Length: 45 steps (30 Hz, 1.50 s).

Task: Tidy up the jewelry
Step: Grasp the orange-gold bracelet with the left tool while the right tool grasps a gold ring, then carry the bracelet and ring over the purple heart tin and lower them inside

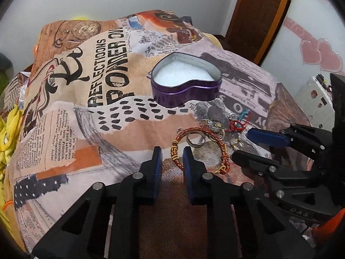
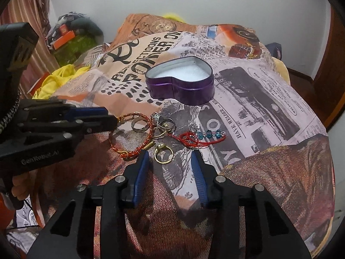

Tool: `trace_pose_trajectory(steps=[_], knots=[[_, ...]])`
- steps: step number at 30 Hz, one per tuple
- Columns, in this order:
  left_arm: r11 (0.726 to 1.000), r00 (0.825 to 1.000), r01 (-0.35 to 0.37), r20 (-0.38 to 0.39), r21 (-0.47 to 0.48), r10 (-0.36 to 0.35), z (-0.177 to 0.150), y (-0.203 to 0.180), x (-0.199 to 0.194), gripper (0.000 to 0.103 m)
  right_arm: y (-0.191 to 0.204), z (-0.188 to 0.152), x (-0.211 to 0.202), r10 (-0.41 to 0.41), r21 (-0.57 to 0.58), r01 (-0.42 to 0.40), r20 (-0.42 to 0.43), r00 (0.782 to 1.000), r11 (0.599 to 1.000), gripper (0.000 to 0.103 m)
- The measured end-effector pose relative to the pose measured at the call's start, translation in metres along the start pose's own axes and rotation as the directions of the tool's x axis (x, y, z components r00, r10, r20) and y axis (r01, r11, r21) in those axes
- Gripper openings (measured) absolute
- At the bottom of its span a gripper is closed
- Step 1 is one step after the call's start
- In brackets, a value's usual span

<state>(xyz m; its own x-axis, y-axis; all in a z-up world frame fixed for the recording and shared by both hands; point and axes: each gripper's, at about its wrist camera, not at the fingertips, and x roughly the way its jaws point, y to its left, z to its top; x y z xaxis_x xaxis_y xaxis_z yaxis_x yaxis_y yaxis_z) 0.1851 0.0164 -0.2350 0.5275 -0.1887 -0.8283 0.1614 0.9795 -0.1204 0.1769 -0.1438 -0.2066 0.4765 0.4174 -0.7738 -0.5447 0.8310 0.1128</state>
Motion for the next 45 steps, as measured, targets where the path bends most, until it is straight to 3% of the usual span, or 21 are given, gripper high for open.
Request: trace_pose_trajectory(steps=[7,9,12,27,37,45], knots=[[1.0,1.0,-0.002,0.001,0.005,0.002,-0.001,-0.002,0.007,0.014,0.004,0.001,0.005,0.009,-0.01,-0.009,0.009,1.0,1.0,0.033],[1.0,1.0,-0.007,0.002,0.002,0.007,0.0,-0.002,0.008,0.005,0.004,0.002,0.007,0.011,-0.014,-0.011,0.012,1.0,1.0,0.026],[1.0,1.0,-0.006,0.01,-0.016,0.007,0.0,0.001,0.008,0.005,0.005,0.002,0.009,0.028,-0.021,-0.028,0.013,1.0,0.999,0.016],[0.999,0.994,-0.041,0.105,-0.02,0.043,0.002,0.003,-0.035,0.005,0.002,0.006,-0.005,0.022,0.002,-0.022,0.02,1.0,1.0,0.015],[0.998,0.978,-0.058,0.199,-0.017,0.06,0.015,-0.001,-0.068,0.005,-0.001,0.02,-0.038,-0.026,0.021,0.024,0.102,0.994,0.999,0.015],[0.998,0.959,-0.062,0.277,-0.001,0.06,0.033,-0.008,-0.089,0.005,-0.001,0.038,-0.066,-0.053,0.02,0.05,0.205,0.977,0.999,0.015]])
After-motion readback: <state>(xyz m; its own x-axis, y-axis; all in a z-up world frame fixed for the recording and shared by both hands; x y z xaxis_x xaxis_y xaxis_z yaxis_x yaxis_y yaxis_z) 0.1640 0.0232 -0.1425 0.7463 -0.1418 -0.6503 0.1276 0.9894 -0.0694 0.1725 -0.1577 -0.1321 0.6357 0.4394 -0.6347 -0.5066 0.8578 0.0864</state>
